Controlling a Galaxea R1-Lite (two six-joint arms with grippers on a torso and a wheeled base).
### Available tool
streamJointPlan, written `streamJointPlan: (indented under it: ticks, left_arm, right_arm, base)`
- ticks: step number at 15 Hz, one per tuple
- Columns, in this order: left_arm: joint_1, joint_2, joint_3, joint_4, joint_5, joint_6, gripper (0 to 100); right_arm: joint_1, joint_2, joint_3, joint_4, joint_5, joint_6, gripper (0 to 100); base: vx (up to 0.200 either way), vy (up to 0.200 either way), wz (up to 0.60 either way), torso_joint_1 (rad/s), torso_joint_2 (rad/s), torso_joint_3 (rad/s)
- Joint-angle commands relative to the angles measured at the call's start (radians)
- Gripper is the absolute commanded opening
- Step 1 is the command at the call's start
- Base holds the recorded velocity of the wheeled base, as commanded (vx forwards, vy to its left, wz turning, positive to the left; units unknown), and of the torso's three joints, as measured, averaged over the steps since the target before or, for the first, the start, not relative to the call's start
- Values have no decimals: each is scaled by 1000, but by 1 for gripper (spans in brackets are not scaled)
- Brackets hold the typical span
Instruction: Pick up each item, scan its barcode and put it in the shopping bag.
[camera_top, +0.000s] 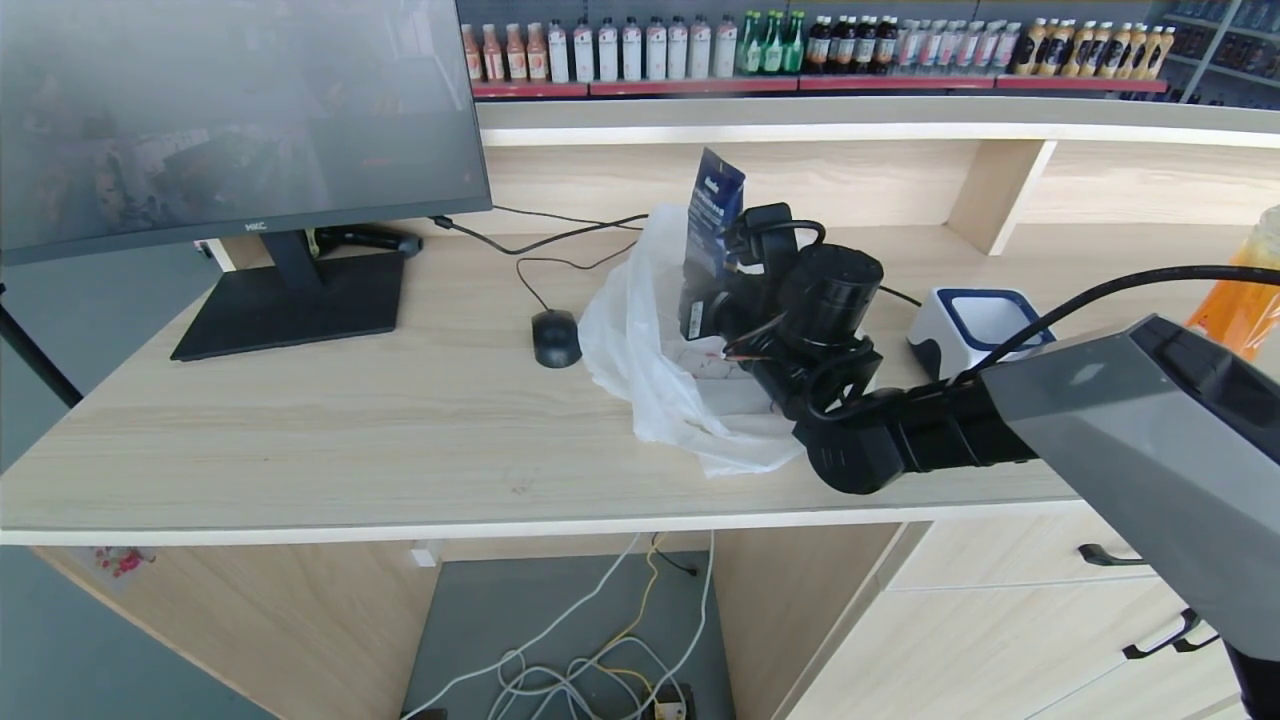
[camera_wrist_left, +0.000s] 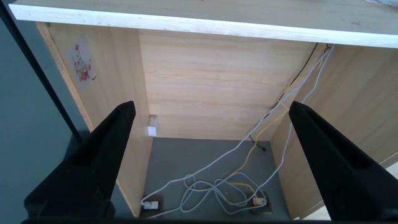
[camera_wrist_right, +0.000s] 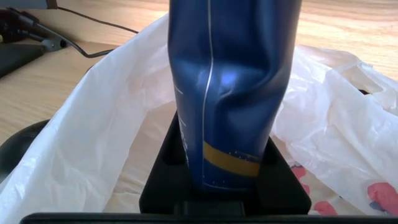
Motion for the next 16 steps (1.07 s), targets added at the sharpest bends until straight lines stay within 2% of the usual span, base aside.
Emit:
streamJointPlan:
  ticks: [1,9,10,16]
  left_arm:
    - [0,0,0,0,0,0,100]
    - [0,0,0,0,0,0,100]
    - [0,0,0,0,0,0,100]
    - [0,0,0,0,0,0,100]
  right_arm:
    - [0,2,5,1,0,0,0]
    - [0,4,20,1,0,1,0]
    - [-2,4,20,1,0,1,100]
    - [-3,2,14,-2,0,1,100]
  base:
    - [0,0,0,0,0,0]
    - [0,0,0,0,0,0]
    - [0,0,0,0,0,0]
    - [0,0,0,0,0,0]
